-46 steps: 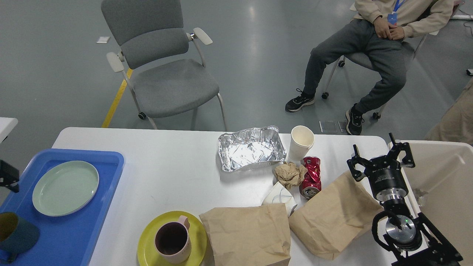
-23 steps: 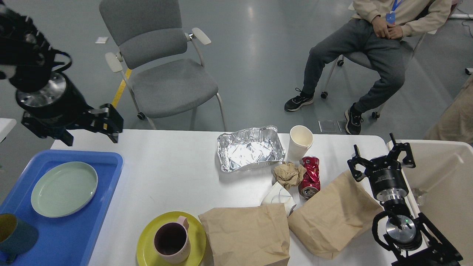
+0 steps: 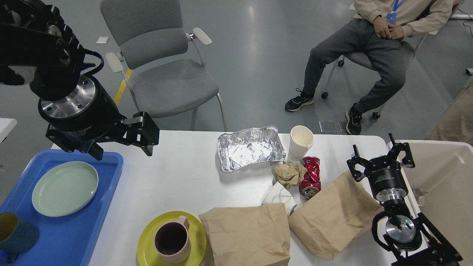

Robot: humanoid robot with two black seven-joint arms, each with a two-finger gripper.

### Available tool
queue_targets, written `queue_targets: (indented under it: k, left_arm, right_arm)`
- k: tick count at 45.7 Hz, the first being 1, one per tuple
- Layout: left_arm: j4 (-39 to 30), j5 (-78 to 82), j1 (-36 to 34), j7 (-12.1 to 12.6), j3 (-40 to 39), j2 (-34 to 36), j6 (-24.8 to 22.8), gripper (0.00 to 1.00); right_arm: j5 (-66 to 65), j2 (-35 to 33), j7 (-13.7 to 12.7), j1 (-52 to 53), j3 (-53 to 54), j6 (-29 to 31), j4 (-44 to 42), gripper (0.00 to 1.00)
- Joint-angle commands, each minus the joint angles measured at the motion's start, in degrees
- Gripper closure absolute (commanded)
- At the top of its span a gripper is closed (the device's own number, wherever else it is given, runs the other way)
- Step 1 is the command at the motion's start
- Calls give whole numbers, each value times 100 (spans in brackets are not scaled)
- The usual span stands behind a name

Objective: Tidy desktop
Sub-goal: 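Move the left gripper over the pink mug and lower onto it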

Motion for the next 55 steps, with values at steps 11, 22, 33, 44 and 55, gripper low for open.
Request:
queue_targets:
  k: [11,22,33,44,55]
  left_arm:
    - [44,26,230,-120,92,19,-148,4]
    - [316,53,836,-128,-39,28,54,4]
    - [334,26,2083,-76,-470,-130,774,5]
    - [352,26,3692,-67,-769,-358,2557,9]
    - [694,-26,4923,-41,-804,-780,3201,13]
  right_arm:
    - [0,0,0,0,-2,0,0,0]
    - [0,-9,0,0,-2,0,9,0]
    - [0,0,0,0,-2,0,0,0]
    - [0,-9,0,0,7,0,9,0]
    - [0,-9,0,0,-2,0,0,0]
